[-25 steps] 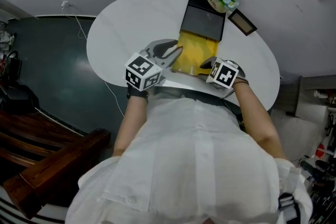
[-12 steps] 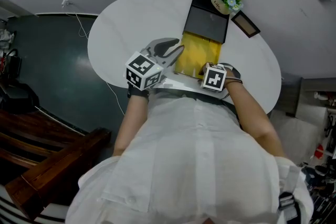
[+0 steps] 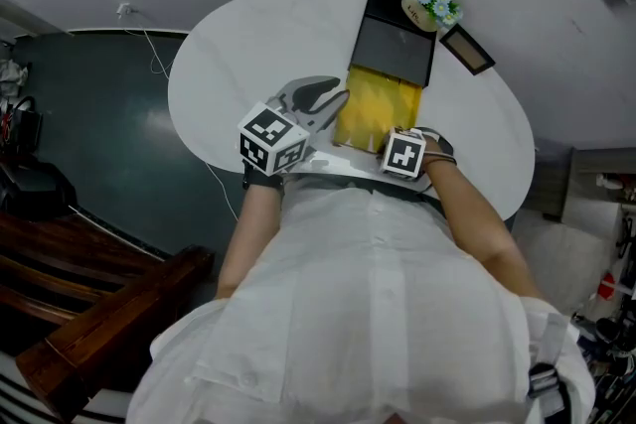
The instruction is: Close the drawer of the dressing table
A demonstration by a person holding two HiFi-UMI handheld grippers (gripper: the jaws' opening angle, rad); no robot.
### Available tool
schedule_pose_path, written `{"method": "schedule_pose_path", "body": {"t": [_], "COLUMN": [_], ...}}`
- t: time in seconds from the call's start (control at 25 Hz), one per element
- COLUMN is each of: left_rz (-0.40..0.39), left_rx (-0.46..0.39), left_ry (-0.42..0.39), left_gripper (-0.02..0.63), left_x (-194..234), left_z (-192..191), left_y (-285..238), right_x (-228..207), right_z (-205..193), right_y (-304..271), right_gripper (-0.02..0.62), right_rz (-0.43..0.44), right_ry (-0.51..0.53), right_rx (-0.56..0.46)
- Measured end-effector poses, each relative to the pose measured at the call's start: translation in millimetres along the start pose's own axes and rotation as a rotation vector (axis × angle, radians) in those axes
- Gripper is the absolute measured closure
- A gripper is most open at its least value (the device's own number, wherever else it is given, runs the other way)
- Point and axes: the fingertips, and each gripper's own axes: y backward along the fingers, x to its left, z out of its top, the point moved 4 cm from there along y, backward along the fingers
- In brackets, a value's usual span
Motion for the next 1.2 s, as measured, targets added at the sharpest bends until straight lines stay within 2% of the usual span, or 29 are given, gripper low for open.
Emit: {"method": "schedule_pose_path", "body": {"t": [0.68, 0.88, 1.0, 1.2], "left_rz": [-0.016, -0.023, -0.026, -0.022], "left_rx": [0.006, 0.014, 0.016, 0.015], "left_ry": [-0.002, 0.002, 0.003, 0.007], "left_gripper": [0.508, 0.508, 0.506, 0.505], "left_x": [12.3, 14.6, 15.9, 19.6], "left_z": [5.0, 4.1, 3.9, 4.0], "left_y": [-4.5, -11.0, -12.7, -12.3], "right_x": [-4.1, -11.8, -21.5, -43.9], "right_z": [-5.9, -4.1, -4.5, 0.7], "right_y": [17.3, 20.1, 24.3, 36.8], "right_gripper": [0.565, 0.569, 0.571, 0.574], "right_rz": [-0.011, -0.011, -0.040, -0.138], "right_ry": [-0.121, -0.154, -0.150, -0.105], "right_rx": [-0.023, -0.063, -0.060, -0.076]}}
